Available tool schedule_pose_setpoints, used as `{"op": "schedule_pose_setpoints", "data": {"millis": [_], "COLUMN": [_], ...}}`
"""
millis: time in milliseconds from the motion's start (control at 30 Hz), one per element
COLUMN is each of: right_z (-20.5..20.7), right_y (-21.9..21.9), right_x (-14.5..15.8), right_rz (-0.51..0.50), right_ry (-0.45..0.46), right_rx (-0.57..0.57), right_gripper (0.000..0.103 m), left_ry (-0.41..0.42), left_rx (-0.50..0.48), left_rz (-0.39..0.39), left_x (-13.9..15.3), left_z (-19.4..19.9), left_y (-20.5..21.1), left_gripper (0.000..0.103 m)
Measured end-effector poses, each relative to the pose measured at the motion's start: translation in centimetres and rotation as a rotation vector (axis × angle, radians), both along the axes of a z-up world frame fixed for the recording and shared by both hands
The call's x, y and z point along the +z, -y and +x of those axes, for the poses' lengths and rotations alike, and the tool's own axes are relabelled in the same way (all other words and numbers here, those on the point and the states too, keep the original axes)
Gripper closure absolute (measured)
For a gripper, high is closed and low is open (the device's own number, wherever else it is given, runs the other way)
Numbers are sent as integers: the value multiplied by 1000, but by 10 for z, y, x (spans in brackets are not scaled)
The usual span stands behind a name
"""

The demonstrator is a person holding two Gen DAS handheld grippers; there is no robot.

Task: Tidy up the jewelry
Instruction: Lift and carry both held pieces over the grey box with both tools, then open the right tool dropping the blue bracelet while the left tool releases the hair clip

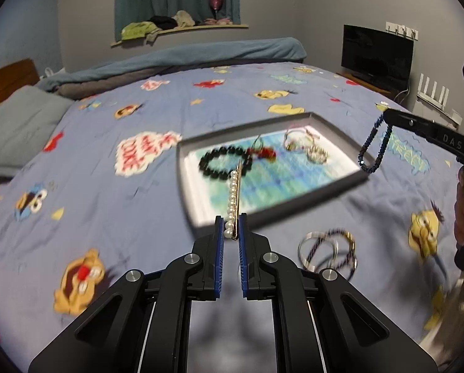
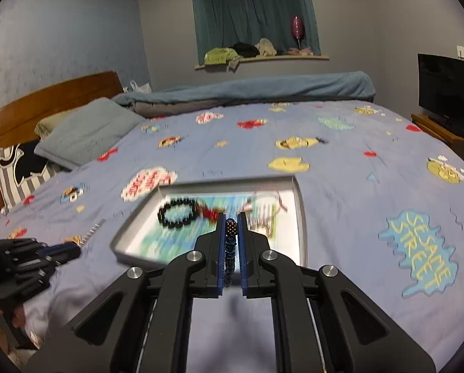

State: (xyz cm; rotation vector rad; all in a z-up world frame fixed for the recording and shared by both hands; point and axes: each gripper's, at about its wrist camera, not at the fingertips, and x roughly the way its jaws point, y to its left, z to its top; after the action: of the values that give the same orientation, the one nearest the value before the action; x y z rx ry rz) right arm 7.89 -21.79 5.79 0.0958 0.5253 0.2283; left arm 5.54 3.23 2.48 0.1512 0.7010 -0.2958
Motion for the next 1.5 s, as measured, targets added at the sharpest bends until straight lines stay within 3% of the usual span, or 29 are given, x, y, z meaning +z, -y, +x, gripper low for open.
{"op": "schedule_pose_setpoints", "data": {"millis": [233, 533, 1000, 1500], "right_z": [35, 70, 81, 81], "right_y": [1, 6, 5, -6], "right_x": [3, -42, -83, -93], "right_rz": [8, -10, -83, -121], "right_ry": [13, -99, -216, -234], "right_rx": [-24, -15, -29, -17], "right_gripper": [96, 96, 96, 96], "left_ry": [-29, -89, -151, -152], "left_rx": [-56, -110, -90, -101], "left_rz": [14, 4, 40, -4], "left_x": [-10, -37, -65, -69], "left_z": [46, 93, 109, 113], "left_y": [45, 90, 96, 100], "left_gripper": [93, 93, 93, 93]}}
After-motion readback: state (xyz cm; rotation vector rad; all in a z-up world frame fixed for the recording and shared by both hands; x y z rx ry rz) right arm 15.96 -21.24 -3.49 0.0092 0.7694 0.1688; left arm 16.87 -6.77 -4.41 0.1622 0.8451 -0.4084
